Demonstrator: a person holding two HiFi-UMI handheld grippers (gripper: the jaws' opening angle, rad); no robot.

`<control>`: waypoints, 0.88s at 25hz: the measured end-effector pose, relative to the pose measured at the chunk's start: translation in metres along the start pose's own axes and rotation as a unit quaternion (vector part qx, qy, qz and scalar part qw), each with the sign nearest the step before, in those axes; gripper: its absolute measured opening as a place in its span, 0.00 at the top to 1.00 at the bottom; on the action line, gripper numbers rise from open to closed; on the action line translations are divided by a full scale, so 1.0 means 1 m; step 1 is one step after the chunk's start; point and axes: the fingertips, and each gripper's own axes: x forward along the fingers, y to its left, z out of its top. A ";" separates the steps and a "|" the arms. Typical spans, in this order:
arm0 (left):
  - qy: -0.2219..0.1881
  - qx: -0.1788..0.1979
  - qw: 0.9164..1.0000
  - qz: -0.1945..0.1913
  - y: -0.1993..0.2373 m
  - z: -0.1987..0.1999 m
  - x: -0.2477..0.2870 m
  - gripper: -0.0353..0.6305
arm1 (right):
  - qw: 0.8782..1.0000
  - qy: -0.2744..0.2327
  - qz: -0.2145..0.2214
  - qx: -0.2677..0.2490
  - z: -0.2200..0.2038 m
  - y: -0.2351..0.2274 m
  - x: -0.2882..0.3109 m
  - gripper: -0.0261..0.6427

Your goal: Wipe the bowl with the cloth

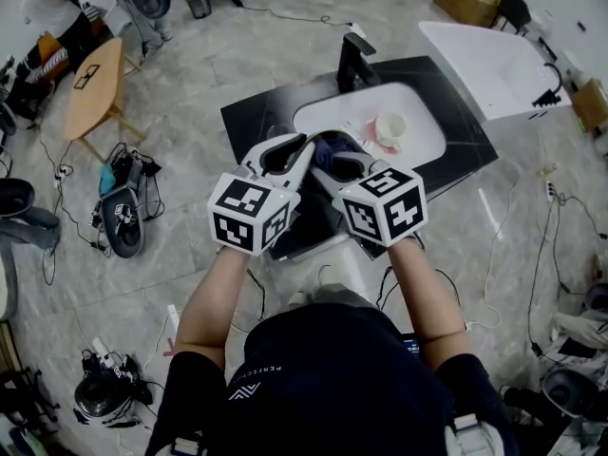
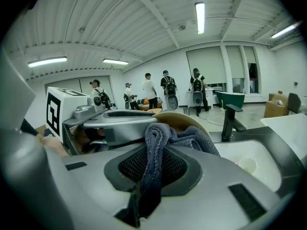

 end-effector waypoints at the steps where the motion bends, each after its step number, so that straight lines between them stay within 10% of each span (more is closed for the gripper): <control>1: 0.001 -0.002 1.000 -0.002 0.001 0.000 -0.001 0.89 | 1.000 0.004 0.006 -0.008 -0.001 0.002 0.000 0.84; 22: 0.037 -0.024 0.999 -0.011 0.006 -0.028 0.001 0.89 | 0.983 0.122 0.072 -0.119 -0.044 0.030 -0.003 0.84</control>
